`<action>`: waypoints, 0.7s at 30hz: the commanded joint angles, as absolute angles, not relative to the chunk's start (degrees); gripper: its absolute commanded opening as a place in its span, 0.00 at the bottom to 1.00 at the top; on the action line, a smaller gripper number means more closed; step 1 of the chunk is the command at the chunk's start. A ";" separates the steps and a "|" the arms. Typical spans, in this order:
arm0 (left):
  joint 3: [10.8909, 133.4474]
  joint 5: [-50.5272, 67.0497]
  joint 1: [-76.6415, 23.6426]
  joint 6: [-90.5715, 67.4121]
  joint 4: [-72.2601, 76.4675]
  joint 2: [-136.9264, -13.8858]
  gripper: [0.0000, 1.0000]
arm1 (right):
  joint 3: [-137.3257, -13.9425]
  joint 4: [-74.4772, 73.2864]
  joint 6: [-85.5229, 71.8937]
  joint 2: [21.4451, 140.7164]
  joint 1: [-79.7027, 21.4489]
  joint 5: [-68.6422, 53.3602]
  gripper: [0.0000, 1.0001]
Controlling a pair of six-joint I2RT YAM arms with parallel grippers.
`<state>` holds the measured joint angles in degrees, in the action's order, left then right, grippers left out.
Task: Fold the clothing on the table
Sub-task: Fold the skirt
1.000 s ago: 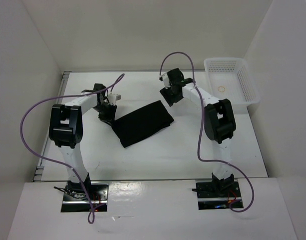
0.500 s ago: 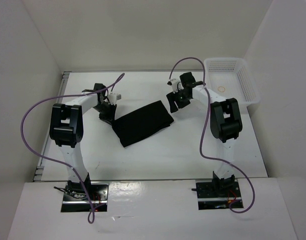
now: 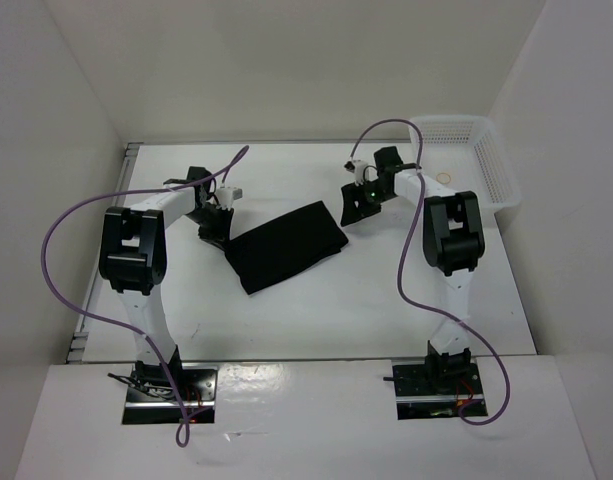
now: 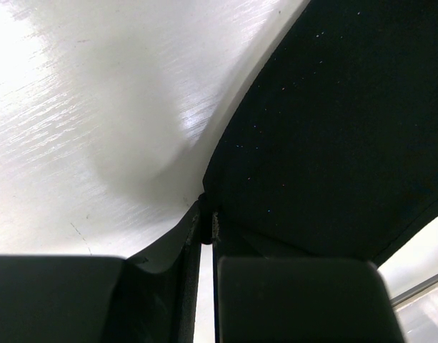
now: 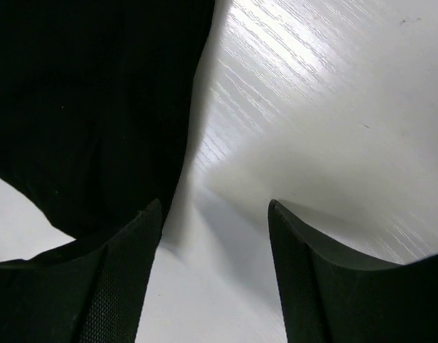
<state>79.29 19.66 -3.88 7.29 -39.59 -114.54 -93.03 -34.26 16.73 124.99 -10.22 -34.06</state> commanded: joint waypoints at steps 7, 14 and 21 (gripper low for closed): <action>79.28 21.01 -3.87 7.56 -38.85 -116.72 0.09 | -93.96 -35.68 16.52 128.85 -13.62 -37.00 0.66; 79.28 21.01 -3.87 7.56 -38.85 -116.19 0.09 | -92.55 -34.54 15.29 128.85 -15.91 -34.19 0.65; 79.28 21.01 -3.87 7.56 -38.85 -116.19 0.09 | -92.02 -33.93 14.16 129.38 -16.44 -32.52 0.52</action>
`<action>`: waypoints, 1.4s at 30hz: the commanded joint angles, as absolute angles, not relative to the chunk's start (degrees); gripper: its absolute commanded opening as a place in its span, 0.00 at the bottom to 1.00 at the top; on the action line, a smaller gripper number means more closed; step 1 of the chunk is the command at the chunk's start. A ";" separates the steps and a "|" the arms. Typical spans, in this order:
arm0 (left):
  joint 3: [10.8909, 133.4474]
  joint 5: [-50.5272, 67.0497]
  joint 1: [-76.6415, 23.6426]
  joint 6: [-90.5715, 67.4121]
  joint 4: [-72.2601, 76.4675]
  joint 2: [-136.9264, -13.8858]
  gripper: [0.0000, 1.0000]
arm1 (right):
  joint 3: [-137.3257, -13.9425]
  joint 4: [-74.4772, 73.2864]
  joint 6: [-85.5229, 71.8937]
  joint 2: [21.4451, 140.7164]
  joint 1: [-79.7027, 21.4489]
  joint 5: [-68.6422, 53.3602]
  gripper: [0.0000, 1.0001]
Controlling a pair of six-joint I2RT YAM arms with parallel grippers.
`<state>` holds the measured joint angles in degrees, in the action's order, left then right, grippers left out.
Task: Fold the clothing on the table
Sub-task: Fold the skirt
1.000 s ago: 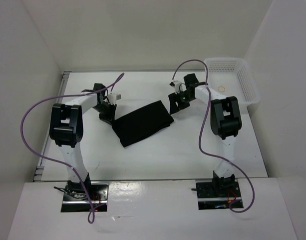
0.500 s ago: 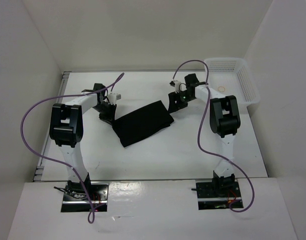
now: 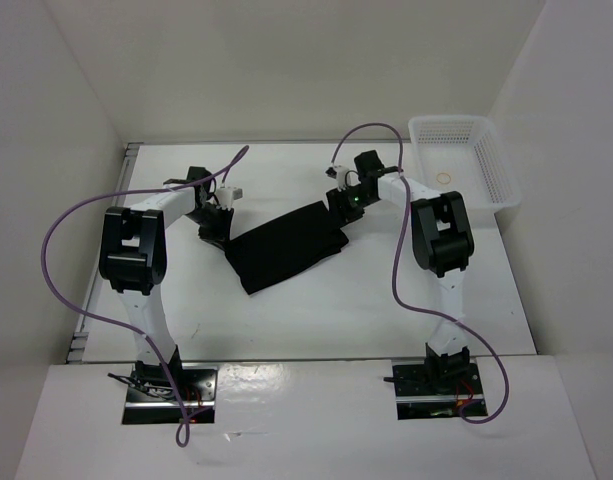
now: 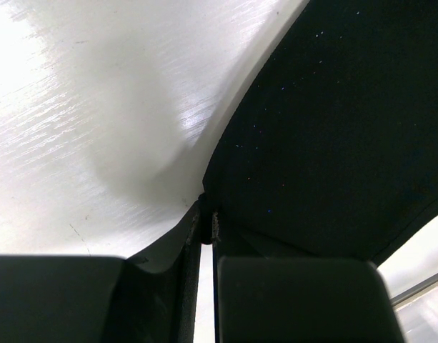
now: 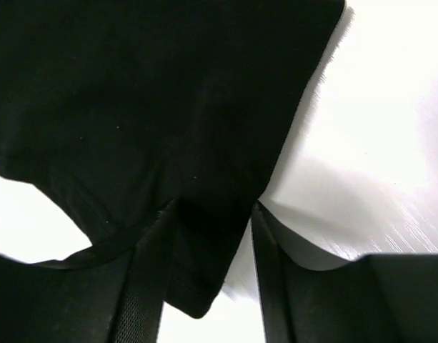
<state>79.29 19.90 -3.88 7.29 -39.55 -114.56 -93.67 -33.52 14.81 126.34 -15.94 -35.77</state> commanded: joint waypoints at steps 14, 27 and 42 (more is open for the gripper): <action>79.28 21.53 -3.87 7.56 -39.37 -116.19 0.09 | -92.02 -33.93 14.15 129.90 -18.63 -29.80 0.47; 79.28 22.59 -3.87 8.09 -39.37 -116.72 0.09 | -92.55 -33.93 13.10 130.51 -19.69 -28.22 0.17; 79.80 21.54 -3.87 7.03 -39.90 -116.72 0.08 | -103.26 -41.39 13.10 125.43 -22.23 -14.45 0.00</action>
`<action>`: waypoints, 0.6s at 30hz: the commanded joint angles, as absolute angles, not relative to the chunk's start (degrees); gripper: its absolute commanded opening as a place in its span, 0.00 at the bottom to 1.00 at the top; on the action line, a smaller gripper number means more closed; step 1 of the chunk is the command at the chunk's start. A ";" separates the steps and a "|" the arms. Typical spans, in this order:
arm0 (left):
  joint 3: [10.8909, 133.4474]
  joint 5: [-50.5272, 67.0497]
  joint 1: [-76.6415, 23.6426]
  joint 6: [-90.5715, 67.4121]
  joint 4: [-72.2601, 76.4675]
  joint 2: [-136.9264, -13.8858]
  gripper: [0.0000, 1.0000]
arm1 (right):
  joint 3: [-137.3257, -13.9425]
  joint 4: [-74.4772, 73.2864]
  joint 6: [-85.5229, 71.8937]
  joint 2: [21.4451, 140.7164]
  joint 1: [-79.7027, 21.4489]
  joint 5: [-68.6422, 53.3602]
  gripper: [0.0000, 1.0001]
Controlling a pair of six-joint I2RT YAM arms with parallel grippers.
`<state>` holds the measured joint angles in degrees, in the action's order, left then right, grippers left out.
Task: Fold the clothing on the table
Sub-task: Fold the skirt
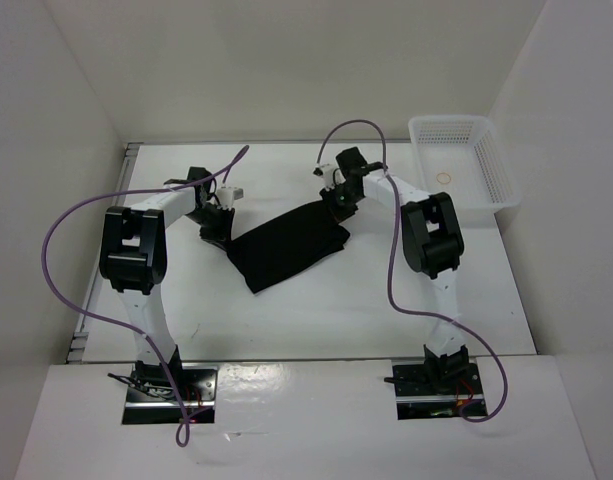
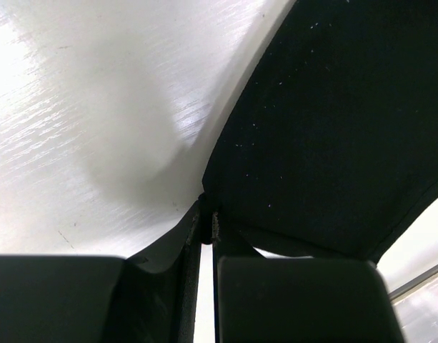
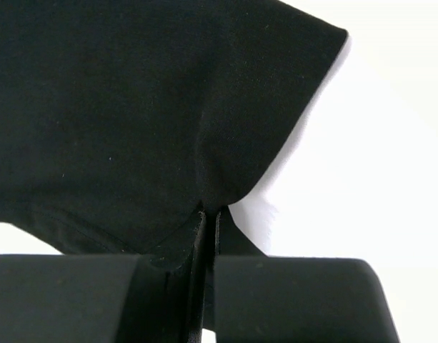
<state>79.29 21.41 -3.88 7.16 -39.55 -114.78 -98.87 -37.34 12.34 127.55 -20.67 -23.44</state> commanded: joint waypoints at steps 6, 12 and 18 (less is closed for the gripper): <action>80.33 20.92 -3.87 6.50 -39.90 -116.72 0.08 | -105.29 -44.47 13.62 121.12 -28.64 -5.37 0.00; 80.33 20.92 -3.87 5.98 -39.90 -117.25 0.08 | -107.48 -46.84 13.01 119.89 -35.94 0.96 0.00; 80.86 20.92 -3.87 5.98 -40.43 -118.39 0.08 | -110.13 -48.87 11.43 119.36 -42.53 5.97 0.00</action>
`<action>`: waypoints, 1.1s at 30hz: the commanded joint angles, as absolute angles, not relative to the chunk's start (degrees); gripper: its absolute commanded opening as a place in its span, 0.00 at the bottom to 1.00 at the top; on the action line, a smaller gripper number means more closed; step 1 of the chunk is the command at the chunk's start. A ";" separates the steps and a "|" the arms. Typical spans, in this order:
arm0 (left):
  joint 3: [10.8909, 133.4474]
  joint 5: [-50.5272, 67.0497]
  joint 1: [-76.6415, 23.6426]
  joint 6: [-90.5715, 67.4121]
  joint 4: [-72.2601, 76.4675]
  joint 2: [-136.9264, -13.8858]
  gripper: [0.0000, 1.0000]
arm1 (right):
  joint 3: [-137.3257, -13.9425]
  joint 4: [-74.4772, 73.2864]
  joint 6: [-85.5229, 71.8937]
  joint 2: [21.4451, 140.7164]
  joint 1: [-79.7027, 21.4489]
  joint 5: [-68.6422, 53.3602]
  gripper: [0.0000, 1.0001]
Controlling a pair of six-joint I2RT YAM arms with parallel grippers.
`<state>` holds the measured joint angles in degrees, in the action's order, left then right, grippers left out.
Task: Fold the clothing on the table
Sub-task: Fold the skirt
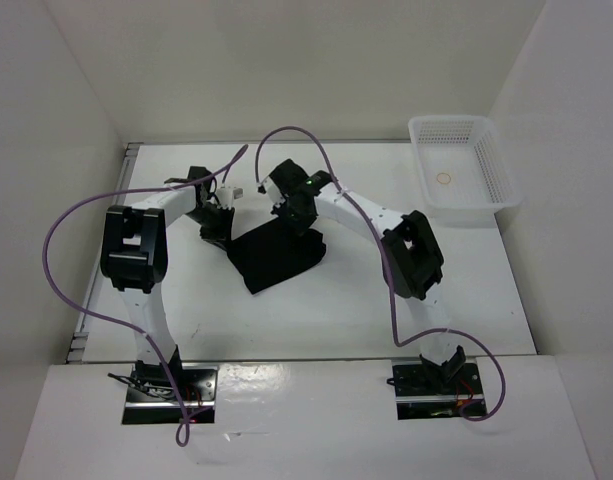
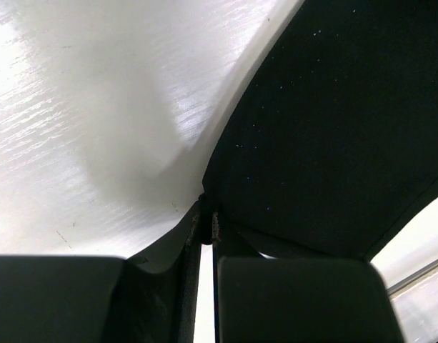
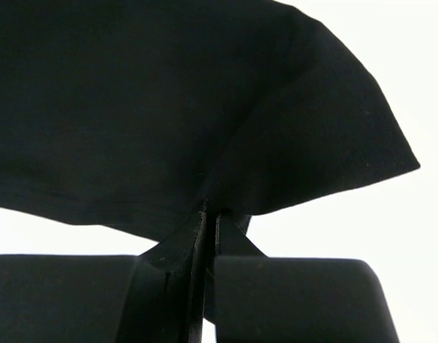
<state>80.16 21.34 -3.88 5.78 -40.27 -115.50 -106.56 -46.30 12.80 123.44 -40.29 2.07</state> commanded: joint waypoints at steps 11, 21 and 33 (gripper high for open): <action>81.39 23.20 -3.87 5.98 -41.48 -118.92 0.08 | -114.78 -50.54 9.84 122.07 -50.79 8.79 0.00; 81.91 25.48 -3.87 6.50 -42.53 -119.44 0.08 | -117.60 -50.54 9.32 125.95 -54.66 9.32 0.00; 81.91 26.54 -3.87 7.03 -43.07 -119.44 0.08 | -116.98 -48.43 9.84 130.78 -58.27 9.32 0.00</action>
